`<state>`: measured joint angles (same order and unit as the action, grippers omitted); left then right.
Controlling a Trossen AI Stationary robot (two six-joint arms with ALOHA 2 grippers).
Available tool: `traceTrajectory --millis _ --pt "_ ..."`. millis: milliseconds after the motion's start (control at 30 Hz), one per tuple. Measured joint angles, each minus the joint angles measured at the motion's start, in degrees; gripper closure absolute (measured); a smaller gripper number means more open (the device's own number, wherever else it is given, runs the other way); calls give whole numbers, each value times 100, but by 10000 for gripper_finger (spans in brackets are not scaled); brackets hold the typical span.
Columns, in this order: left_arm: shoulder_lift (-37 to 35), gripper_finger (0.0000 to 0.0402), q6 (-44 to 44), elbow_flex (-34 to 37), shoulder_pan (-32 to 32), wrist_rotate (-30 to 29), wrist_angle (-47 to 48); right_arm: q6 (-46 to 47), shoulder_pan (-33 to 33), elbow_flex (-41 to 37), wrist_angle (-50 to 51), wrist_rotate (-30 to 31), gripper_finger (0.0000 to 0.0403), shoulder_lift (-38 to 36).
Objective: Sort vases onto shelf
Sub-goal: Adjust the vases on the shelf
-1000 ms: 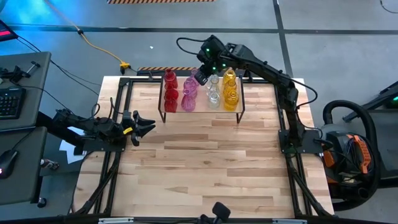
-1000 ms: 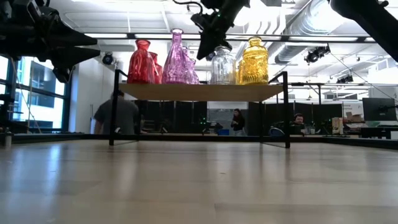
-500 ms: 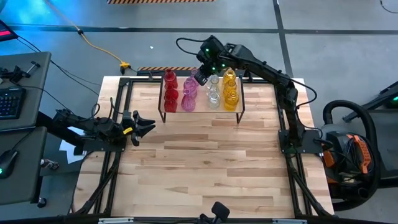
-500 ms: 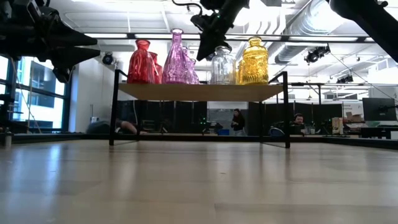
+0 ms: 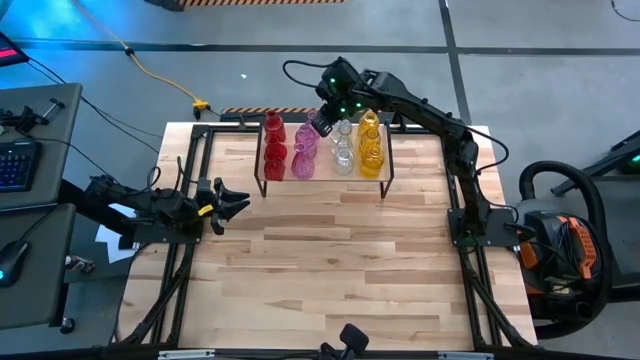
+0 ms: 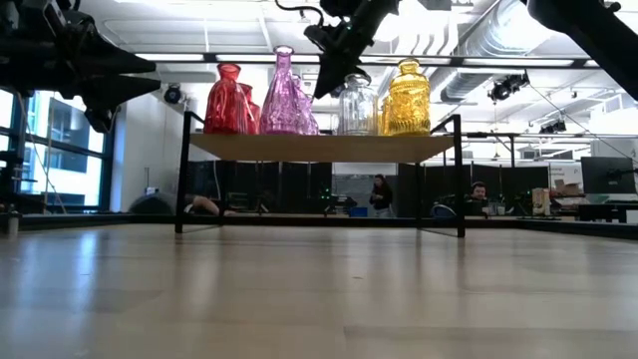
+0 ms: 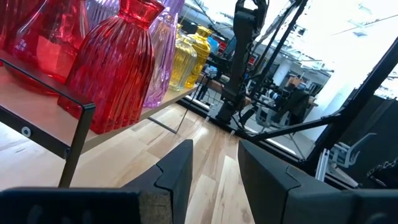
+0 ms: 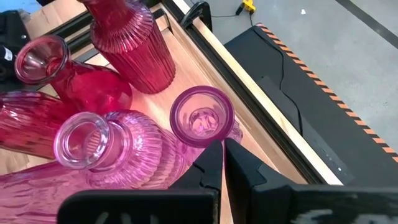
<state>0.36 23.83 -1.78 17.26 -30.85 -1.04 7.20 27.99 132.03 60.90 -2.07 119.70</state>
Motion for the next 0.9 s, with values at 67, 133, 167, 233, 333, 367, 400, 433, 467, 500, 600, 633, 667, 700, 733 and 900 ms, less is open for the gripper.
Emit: traceTrajectory --millis 67,133,167,233,333,367,400,433,467,500,600,633,667,700,733,900 --pt "0 282 -3 0 2 0 0 33 0 0 -22 -1 403 0" --pt "0 282 -3 0 2 0 0 32 0 -1 -25 -1 403 1" --pt "0 282 -4 0 2 0 0 31 -8 -4 -43 -2 403 13" --pt "0 282 -2 0 2 -2 2 33 -23 -9 -58 -1 403 24" --pt "0 282 -3 0 0 -2 0 33 -27 -11 -46 -3 403 24" --pt "0 282 -2 0 2 -2 0 36 -26 -11 -50 -3 403 24" --pt "0 282 -2 0 2 -2 0 46 -27 -11 -59 -3 403 24" --pt "0 282 -11 0 1 -1 2 46 -26 -11 -73 -3 403 26" --pt "0 282 -36 0 1 -2 1 46 -26 -11 -78 -3 403 26" --pt "0 282 -39 0 0 -2 0 42 -26 -11 -76 -3 403 26" --pt "0 282 -39 0 0 -2 0 44 -26 -11 -90 -3 403 26" --pt "0 282 -40 0 0 -1 0 44 -26 -11 -116 -3 403 26" --pt "0 282 -46 0 2 -2 0 44 -26 -11 -148 -3 403 26" --pt "0 282 -48 0 1 -2 0 44 -26 -11 -169 -3 403 26" --pt "0 282 -48 0 0 -2 0 43 -26 -11 -176 -3 403 26" --pt "0 282 -48 0 0 0 0 31 -26 -11 -172 -3 403 28"
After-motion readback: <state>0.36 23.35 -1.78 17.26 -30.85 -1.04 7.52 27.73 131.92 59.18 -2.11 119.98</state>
